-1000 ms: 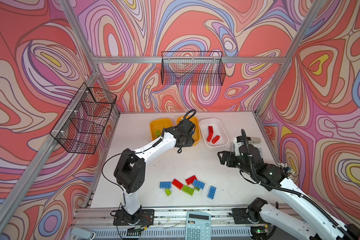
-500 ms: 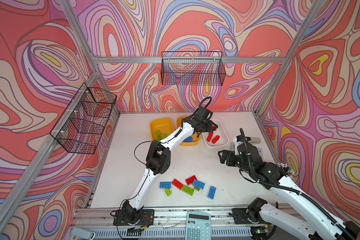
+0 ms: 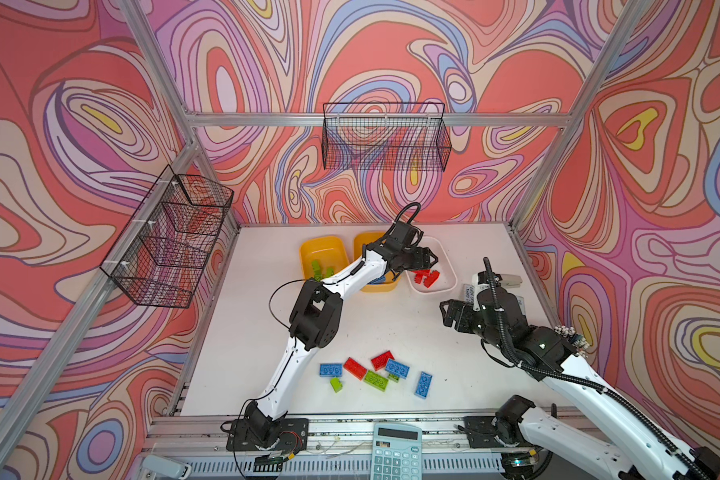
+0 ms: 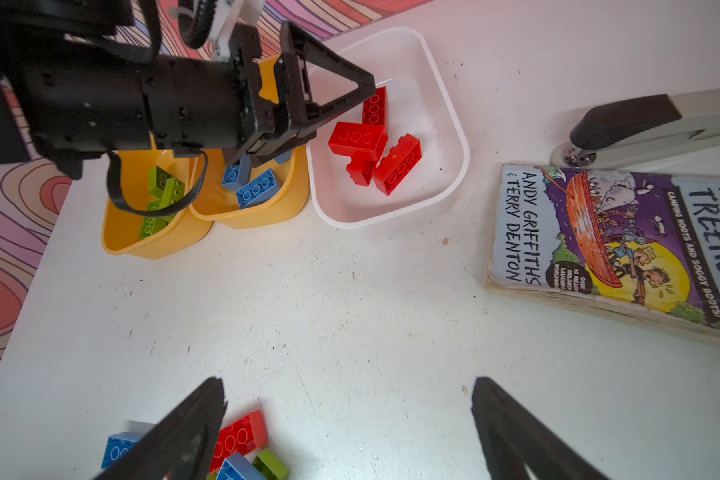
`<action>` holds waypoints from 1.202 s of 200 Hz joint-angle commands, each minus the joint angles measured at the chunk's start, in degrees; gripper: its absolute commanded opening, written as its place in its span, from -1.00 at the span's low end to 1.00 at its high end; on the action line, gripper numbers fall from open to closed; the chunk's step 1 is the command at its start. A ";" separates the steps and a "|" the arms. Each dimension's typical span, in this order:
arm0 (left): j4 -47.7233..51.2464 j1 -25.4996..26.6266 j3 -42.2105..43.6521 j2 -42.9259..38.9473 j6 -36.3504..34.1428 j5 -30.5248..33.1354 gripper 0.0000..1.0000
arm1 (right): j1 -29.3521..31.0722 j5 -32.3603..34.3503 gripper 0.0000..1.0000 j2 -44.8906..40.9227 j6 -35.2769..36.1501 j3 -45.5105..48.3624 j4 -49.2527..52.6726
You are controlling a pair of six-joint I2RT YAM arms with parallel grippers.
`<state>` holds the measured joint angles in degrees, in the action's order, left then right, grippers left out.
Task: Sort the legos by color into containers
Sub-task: 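Carry the red brick to the white tub and release it, then draw the left gripper back to the pile while the right gripper reaches toward it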
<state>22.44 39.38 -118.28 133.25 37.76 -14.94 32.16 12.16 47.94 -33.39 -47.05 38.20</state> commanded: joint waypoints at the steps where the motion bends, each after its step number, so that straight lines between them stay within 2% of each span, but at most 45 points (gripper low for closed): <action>1: -4.23 -0.12 8.19 -11.26 -0.15 1.78 0.66 | -0.19 -0.37 0.96 1.15 -0.51 -0.61 -0.07; 48: -0.64 0.00 37.61 -33.47 -2.14 11.14 0.67 | -0.16 -2.85 0.97 4.42 0.89 -0.77 -3.23; 93: 4.48 1.77 58.06 -50.27 -0.63 17.51 0.67 | -0.07 -6.46 0.97 8.20 2.31 -1.33 -6.97; 109: 6.41 2.99 62.30 -54.05 -0.02 19.78 0.67 | -0.03 -7.01 0.96 9.36 2.73 -1.55 -7.82; 139: 6.67 5.08 69.03 -58.54 2.05 20.31 0.67 | -0.04 -8.59 0.96 10.94 2.29 -0.60 -9.35; 180: 8.76 7.08 73.38 -63.83 3.75 23.55 0.67 | 0.45 -10.32 0.89 13.10 -0.11 3.21 -9.84; 198: 6.64 7.06 77.53 -68.43 5.19 25.14 0.70 | 3.13 -8.64 0.87 14.35 -1.48 4.39 -9.03; 240: 5.02 7.04 83.91 -77.36 8.68 29.33 0.90 | 12.74 -4.77 0.87 20.96 -5.08 3.15 -8.58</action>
<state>28.03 46.19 -36.32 59.42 43.03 9.85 40.53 4.73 65.32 -35.20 -42.94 29.34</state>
